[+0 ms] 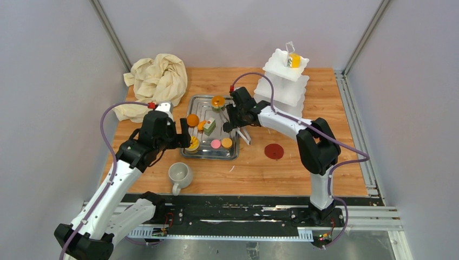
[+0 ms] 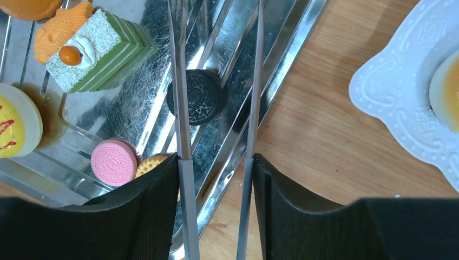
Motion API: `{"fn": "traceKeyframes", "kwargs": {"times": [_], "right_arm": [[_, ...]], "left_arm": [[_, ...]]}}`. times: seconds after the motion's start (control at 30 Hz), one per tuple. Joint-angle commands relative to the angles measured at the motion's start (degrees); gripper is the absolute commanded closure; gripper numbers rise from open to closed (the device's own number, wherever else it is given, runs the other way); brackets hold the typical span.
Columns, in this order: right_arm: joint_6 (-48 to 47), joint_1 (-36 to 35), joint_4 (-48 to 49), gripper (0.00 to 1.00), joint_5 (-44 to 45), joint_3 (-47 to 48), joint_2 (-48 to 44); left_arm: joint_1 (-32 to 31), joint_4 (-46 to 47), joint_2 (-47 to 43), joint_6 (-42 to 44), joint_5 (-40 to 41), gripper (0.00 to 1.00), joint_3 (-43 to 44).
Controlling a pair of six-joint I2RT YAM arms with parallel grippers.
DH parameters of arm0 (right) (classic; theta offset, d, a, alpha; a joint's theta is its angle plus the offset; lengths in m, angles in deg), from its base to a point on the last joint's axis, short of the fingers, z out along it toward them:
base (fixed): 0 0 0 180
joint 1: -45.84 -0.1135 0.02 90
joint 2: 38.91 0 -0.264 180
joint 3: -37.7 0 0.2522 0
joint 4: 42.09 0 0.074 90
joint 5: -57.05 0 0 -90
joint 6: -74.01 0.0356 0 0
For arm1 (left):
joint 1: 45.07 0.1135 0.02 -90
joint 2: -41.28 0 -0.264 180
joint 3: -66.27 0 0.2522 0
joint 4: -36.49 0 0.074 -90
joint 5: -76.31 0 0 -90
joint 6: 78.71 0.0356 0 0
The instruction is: Serve the afternoon tea
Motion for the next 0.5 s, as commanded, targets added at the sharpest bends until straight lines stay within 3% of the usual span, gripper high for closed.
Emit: {"fn": "traceKeyframes", "kwargs": {"times": [0.0,0.3,0.47], "right_arm": [[0.2,-0.9,2.5,0.50,0.3,2.5,0.7],[0.4,-0.9,4.7,0.50,0.2,3.3,2.5],[0.5,-0.9,5.3,0.58,-0.2,3.2,1.8]], "left_arm": [[0.4,-0.3,-1.0,1.1,1.3,0.02,0.0],[0.4,-0.6,-1.6,1.0,1.2,0.02,0.0],[0.3,-0.7,-2.0,0.9,0.9,0.02,0.1]]}}
